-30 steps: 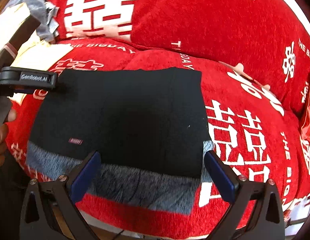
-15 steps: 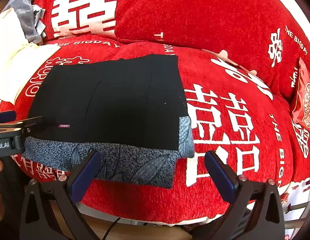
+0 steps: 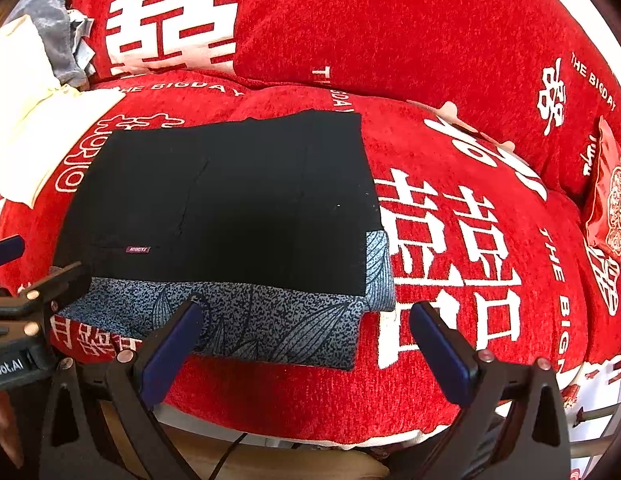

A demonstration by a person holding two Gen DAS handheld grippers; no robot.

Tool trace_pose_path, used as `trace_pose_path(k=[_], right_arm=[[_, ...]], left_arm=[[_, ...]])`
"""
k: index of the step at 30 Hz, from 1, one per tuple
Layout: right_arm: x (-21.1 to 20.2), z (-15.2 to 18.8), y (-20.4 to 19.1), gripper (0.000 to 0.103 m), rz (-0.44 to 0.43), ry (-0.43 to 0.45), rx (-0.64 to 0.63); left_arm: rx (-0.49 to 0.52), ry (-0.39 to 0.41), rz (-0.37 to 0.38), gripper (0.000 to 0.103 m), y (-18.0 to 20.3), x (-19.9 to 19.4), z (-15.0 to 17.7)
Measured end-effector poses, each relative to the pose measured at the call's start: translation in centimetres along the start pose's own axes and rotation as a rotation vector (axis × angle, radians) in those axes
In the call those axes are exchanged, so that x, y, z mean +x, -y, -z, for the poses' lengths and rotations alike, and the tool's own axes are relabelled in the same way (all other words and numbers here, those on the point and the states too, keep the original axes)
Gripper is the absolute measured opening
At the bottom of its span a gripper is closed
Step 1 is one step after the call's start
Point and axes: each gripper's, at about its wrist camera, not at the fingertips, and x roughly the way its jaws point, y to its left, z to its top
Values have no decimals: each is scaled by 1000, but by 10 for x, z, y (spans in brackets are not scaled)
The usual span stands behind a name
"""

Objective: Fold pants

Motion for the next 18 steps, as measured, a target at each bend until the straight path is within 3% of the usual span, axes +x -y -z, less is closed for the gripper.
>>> trace_pose_path(k=[3,18], right_arm=[[0,0,-2,103,8,2,-5],[1,1,0,103,17,2,-3]], left_arm=[[-4,-18,-26,103,0,3,1],[13,-17,1,103,4,0,0]])
